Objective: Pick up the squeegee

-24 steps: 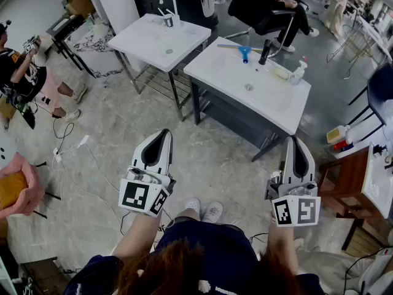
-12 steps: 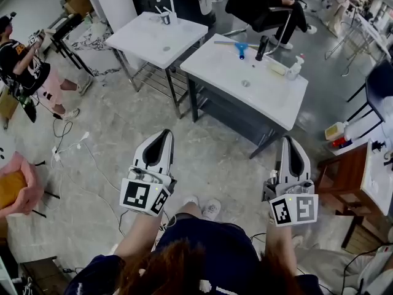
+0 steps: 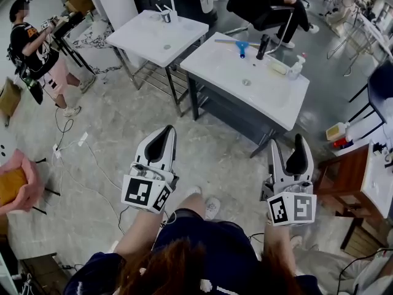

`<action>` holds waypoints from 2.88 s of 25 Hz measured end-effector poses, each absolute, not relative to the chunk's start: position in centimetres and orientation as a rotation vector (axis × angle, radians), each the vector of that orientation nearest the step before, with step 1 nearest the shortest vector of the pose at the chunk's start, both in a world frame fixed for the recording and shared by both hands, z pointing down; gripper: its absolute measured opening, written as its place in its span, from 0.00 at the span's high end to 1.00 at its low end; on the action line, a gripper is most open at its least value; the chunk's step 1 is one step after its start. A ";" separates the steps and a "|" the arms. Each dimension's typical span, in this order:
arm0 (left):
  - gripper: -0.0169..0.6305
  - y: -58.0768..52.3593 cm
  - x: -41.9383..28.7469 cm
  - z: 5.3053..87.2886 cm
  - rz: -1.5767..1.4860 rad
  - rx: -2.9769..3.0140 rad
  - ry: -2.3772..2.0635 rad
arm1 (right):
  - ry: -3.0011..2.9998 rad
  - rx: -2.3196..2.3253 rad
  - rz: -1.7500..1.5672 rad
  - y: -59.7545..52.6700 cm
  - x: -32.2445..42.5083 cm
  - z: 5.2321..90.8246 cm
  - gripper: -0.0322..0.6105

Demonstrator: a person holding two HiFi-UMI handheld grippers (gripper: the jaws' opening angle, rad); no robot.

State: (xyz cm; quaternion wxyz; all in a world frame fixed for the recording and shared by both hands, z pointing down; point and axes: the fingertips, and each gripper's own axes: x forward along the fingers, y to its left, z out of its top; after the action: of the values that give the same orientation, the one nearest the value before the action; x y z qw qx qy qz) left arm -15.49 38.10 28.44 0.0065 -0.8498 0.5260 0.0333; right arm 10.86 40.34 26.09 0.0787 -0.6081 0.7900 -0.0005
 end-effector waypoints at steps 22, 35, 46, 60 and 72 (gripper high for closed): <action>0.94 19.6 -15.0 28.4 0.130 -2.718 1.585 | 2.393 -1.840 0.016 23.5 9.6 25.5 0.38; 0.94 2.9 -17.1 27.3 0.136 -2.776 1.447 | 2.300 -1.935 0.035 9.1 7.1 24.4 0.38; 0.94 -5.4 -16.2 29.7 0.094 -2.807 1.479 | 2.336 -1.956 -0.012 0.3 8.0 26.5 0.38; 0.94 -19.2 -8.4 29.7 0.115 -2.655 1.714 | 2.522 -1.774 -0.013 -16.7 15.8 28.0 0.38; 0.94 -24.9 -3.0 33.4 0.018 -2.713 1.751 | 2.626 -1.696 -0.127 -23.0 17.9 31.8 0.38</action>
State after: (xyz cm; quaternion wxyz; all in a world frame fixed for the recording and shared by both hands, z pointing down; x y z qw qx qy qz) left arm -3.03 -24.90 33.43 -0.0438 -0.8394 0.5418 0.0054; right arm 17.86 -23.03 31.77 0.0065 -0.5422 0.8393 -0.0407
